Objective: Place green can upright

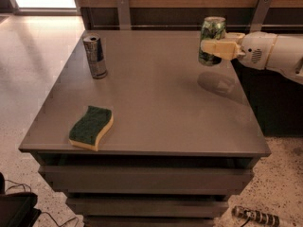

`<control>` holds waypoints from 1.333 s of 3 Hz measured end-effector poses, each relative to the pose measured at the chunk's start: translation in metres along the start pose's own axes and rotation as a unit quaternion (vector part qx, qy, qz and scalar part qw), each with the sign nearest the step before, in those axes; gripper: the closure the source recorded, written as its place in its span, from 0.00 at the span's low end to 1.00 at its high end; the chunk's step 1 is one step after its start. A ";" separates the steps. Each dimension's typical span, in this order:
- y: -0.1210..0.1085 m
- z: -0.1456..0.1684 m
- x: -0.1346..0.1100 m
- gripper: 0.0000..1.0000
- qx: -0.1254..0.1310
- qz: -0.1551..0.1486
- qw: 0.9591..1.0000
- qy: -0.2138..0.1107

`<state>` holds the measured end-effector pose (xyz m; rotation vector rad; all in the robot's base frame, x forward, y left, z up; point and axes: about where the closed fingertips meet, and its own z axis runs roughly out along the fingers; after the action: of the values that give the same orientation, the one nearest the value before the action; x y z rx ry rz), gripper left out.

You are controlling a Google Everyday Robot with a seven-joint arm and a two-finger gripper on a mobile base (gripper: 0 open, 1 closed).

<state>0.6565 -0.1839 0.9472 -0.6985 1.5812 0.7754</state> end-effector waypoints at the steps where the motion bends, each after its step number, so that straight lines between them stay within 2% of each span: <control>1: 0.002 0.003 0.012 1.00 0.014 -0.027 0.999 -0.026; 2: 0.002 0.009 0.020 1.00 0.036 -0.048 0.998 -0.027; 4: -0.001 0.019 0.042 1.00 0.068 -0.065 0.995 0.015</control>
Offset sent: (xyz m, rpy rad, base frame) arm 0.0037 0.0059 -0.0320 -0.0700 -0.1541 -0.1361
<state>0.6626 -0.1703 0.9032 -0.7084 1.5816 0.5585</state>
